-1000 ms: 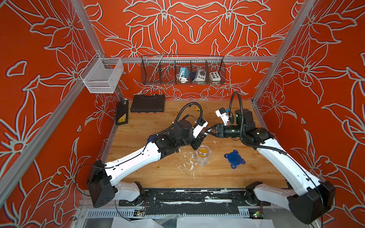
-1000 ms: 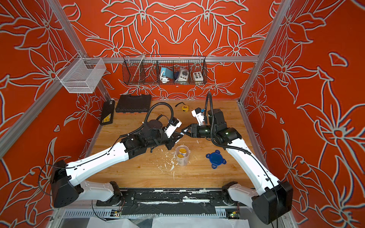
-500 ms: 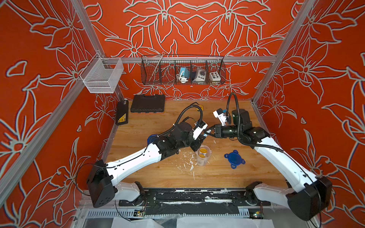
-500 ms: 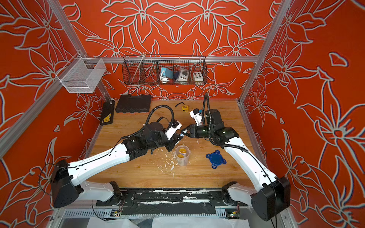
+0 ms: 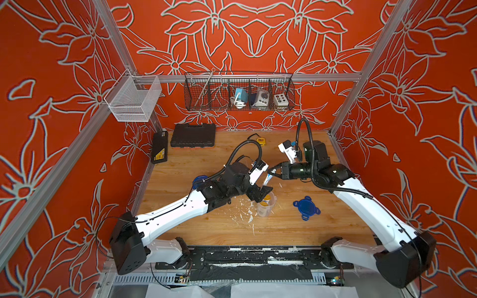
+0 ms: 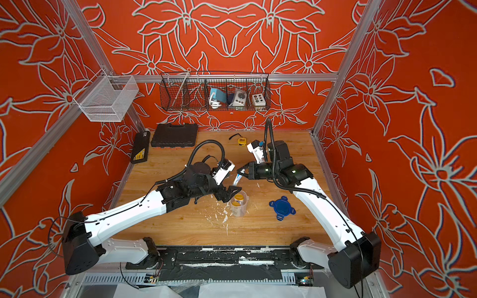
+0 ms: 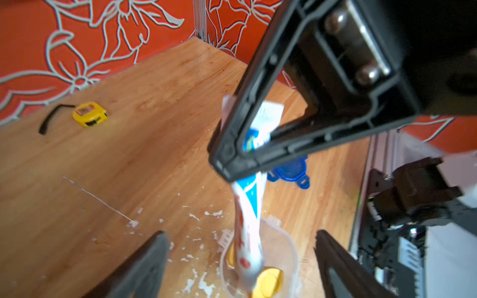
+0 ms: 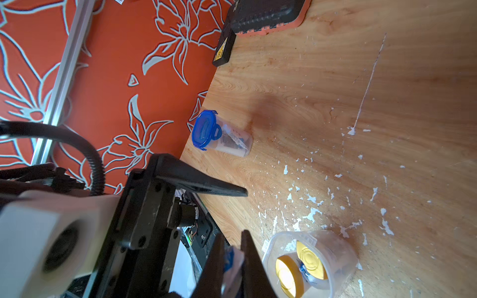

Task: Pack away toiletry kits
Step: Place the toiletry item into the container.

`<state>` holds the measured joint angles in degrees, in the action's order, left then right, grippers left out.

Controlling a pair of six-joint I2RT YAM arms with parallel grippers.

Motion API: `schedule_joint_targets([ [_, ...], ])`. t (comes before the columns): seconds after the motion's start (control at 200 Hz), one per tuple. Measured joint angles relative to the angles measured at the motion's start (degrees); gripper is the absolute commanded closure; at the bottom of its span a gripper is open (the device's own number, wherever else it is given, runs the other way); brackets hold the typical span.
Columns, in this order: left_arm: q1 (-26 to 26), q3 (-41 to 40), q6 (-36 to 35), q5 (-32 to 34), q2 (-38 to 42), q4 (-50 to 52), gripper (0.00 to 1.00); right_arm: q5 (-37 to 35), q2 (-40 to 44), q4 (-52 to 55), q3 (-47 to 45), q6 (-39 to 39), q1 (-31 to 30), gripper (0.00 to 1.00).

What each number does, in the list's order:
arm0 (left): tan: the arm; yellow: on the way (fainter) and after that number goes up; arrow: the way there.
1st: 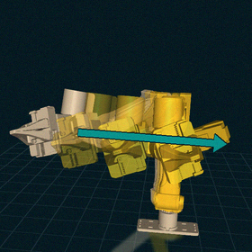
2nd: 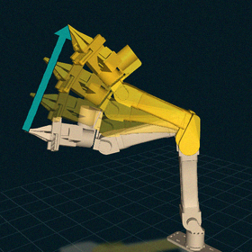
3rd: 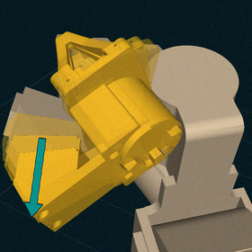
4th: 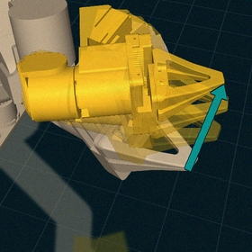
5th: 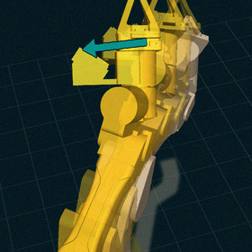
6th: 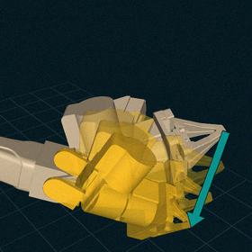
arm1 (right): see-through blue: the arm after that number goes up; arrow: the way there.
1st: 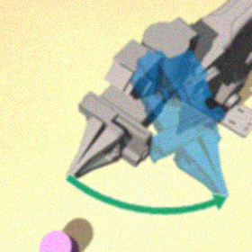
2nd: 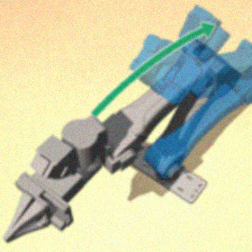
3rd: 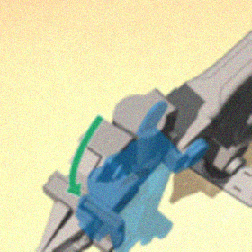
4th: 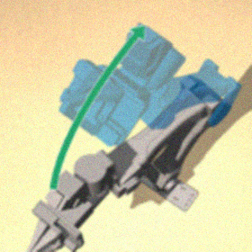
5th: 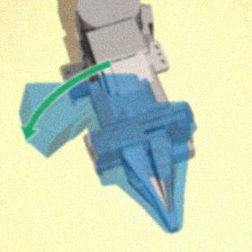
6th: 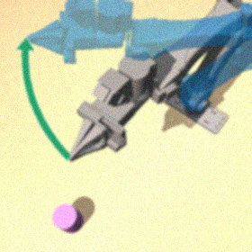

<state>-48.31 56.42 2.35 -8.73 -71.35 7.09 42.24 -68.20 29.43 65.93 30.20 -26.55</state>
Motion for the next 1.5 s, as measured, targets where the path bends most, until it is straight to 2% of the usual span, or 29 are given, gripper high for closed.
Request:
schedule_joint_targets([
  [0.1,2.47,-5.16,3.21,-1.79,6.73,1.16,0.06,-2.03,1.77,2.21,0.24,-2.91,0.0,1.0],
  [0.245,11.32,-14.82,11.45,-4.37,19.39,2.38,0.06,-5.42,2.71,6.25,1.62,-7.48,-0.52,1.0],
  [0.34,14.84,-17.05,15.28,-5.6,23.21,4.09,0.06,-7.8,3.17,8.13,1.73,-10.38,-1.55,1.0],
  [0.495,17.25,-15.41,17.44,-6.54,21.16,5.75,0.06,-11.82,4.94,8.96,0.46,-13.94,-4.83,1.0],
  [0.766,17.9,-11.5,17.75,-7.1,18.51,7.43,0.06,-17.86,5.2,9.14,-3.96,-17.53,-9.16,1.0],
  [1.291,17.9,-8.98,16.28,-7.65,16.5,7.39,0.06,-21.64,2.93,5.86,-11.28,-19.82,-12.31,1.0],
  [1.381,17.9,-8.74,15.98,-7.65,16.26,7.26,0.06,-21.88,3.34,4.92,-12.26,-20.26,-12.81,0.92],
  [1.456,17.9,-8.37,15.65,-7.65,15.82,7.08,0.06,-22.23,4.33,4.17,-13.77,-20.5,-13.14,0.83],
  [1.501,17.9,-8.04,15.52,-7.63,15.58,6.99,0.06,-22.32,4.83,4.17,-14.4,-20.57,-13.29,0.74],
])
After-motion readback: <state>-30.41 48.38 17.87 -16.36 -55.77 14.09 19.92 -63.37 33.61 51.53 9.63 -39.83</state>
